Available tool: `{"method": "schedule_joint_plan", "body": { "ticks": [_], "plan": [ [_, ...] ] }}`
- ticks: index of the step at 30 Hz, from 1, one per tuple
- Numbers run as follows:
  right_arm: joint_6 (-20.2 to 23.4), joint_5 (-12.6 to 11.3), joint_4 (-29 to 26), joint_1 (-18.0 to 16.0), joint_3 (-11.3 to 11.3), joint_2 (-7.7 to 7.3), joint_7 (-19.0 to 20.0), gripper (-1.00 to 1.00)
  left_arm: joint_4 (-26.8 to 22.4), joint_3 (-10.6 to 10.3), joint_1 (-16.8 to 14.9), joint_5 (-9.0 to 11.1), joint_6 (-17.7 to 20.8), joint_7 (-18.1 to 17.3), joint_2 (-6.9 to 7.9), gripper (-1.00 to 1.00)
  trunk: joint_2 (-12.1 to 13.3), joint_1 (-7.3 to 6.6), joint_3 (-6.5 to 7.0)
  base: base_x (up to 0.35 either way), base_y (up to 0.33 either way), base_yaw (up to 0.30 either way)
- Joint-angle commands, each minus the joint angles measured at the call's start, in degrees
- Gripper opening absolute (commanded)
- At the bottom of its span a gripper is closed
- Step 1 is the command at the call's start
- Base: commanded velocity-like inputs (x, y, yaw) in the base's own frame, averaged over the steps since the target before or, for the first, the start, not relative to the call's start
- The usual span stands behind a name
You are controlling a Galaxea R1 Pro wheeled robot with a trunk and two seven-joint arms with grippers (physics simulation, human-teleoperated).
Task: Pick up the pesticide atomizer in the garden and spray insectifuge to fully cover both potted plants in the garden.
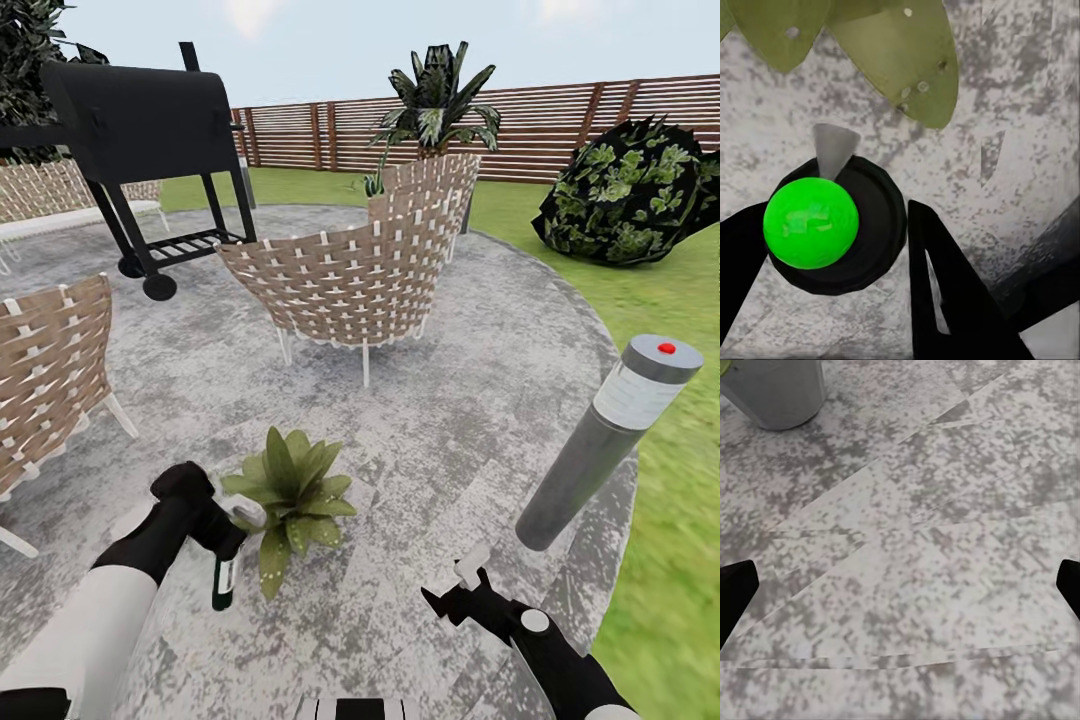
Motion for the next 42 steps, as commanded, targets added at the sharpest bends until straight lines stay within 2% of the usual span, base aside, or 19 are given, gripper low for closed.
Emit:
{"method": "schedule_joint_plan", "body": {
  "ticks": [1,4,6,8,9,10,13,25,26,29,35,42],
  "plan": [
    [-0.3,0.5,0.0,0.0,0.1,-0.03,0.0,1.00,-0.1,-0.1,-0.1,-0.4,0.4,-1.8,0.61,-1.00,0.0,-0.01,-0.05,0.000,0.000,-0.002],
    [-0.4,0.5,0.1,0.0,0.1,-0.03,0.0,1.00,0.0,-0.4,-2.4,-0.5,0.2,-5.0,2.76,-1.00,0.0,-0.01,-0.05,0.000,0.000,0.000],
    [-0.4,0.5,0.1,0.0,0.1,0.02,0.0,1.00,0.4,-1.5,-4.8,-1.6,0.1,-7.1,3.51,-1.00,0.0,-0.01,-0.05,0.000,0.000,0.000],
    [-0.4,0.5,0.1,0.0,0.2,0.02,0.0,1.00,1.1,-3.0,-7.0,-4.6,0.1,-11.3,3.39,-1.00,0.0,-0.01,-0.05,0.000,0.000,0.000],
    [-0.3,0.5,0.1,0.0,0.1,-0.02,0.0,1.00,4.1,-5.9,-9.9,-10.5,0.1,-16.2,2.70,-1.00,0.0,-0.01,-0.05,0.000,0.000,0.000],
    [-0.4,0.5,0.1,0.0,0.1,-0.02,0.0,1.00,6.5,-6.5,-12.2,-12.9,0.1,-16.2,2.58,-1.00,0.0,-0.01,-0.05,0.000,0.000,0.000],
    [-0.4,0.6,0.3,0.0,0.2,0.02,0.0,1.00,10.7,-7.0,-16.4,-14.6,0.0,-16.2,2.97,-1.00,0.0,-0.01,-0.05,0.000,0.000,0.000],
    [-0.3,0.6,0.2,0.0,0.2,0.04,0.0,1.00,11.3,-7.4,-16.6,-15.3,-0.4,-16.2,3.42,-1.00,0.0,-0.01,-0.05,0.121,0.088,-0.039],
    [-0.3,0.6,0.2,0.0,0.2,0.03,0.0,1.00,11.2,-7.4,-13.6,-15.4,-1.4,-16.2,3.68,-1.00,0.0,-0.01,-0.05,0.004,0.013,-0.019],
    [-0.3,0.7,0.4,0.0,0.2,0.05,0.0,1.00,11.0,-6.8,-9.7,-15.3,-5.6,-16.2,3.94,-1.00,0.0,-0.01,-0.05,0.001,0.004,-0.006],
    [-0.3,0.7,0.4,0.0,0.2,0.05,0.0,1.00,7.0,-6.5,-9.5,-14.7,-6.0,-16.2,3.47,-1.00,0.0,-0.01,-0.05,0.001,0.000,0.000],
    [-0.3,0.7,0.4,0.0,0.2,0.05,0.0,1.00,6.4,-6.3,-9.1,-14.7,-6.1,-16.2,3.92,-1.00,0.0,-0.01,-0.05,0.119,0.046,0.000]
  ]
}}
